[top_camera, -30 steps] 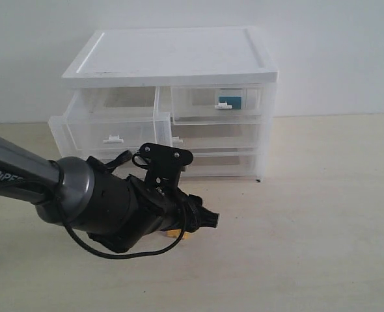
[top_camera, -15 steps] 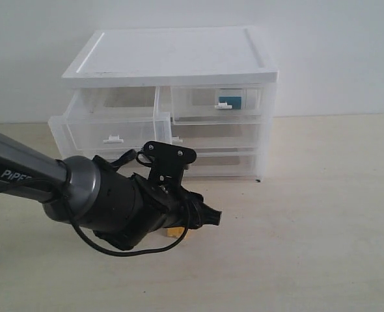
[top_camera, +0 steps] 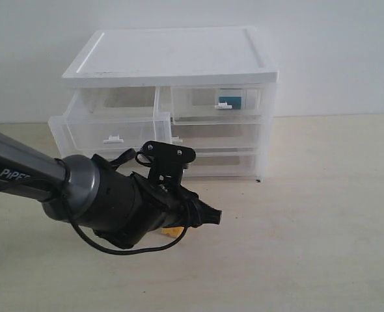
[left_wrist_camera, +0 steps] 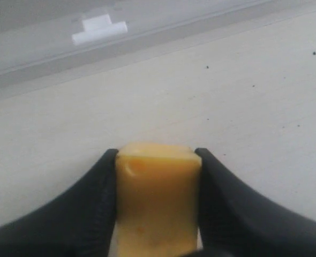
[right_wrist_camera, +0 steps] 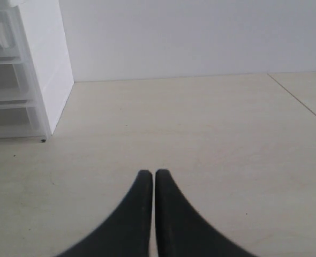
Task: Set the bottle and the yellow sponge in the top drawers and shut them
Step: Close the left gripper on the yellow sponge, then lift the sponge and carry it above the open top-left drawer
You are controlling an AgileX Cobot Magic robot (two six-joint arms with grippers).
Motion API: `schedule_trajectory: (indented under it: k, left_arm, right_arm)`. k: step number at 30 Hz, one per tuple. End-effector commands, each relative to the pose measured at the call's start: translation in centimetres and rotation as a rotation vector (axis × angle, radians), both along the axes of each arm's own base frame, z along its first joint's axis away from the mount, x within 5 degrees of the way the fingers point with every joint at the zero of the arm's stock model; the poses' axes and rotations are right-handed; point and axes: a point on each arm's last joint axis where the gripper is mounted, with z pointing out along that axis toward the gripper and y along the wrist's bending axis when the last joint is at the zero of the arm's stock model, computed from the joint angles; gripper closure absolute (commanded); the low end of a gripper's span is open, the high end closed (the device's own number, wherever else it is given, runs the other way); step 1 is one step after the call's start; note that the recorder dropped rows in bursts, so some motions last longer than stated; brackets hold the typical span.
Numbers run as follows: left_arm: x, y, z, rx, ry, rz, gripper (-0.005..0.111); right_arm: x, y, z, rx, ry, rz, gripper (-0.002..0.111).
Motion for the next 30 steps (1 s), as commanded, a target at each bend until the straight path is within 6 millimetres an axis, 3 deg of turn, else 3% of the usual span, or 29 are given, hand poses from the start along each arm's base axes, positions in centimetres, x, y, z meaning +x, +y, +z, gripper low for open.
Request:
schedule_trajectory:
  k: [1,6,17,22,30]
  left_arm:
    - [-0.5,-0.6,1.5,-0.083,0.041,-0.027,0.102]
    - [-1.5,-0.9,3.7,-0.128,0.029,-0.052,0.102]
    - [-5.4,-1.1,3.8,-0.078,0.071,-0.178,0.102]
    - [-7.1,-1.1,5.8,-0.105,0.071,-0.294,0.102]
    - [-9.2,0.3,9.1,-0.168,0.046,-0.379,0.102]
  right_arm:
    - [0.0,0.0,-0.1,-0.001,-0.009,0.003,0.108]
    - [0.0,0.0,-0.1,-0.001,-0.009,0.003,0.108]
    - [0.0,0.0,-0.1,-0.001,-0.009,0.003,0.108]
    - [0.0,0.0,-0.1,-0.001,-0.009,0.003,0.108]
    - [0.0,0.0,-0.1,-0.001,-0.009,0.003,0.108]
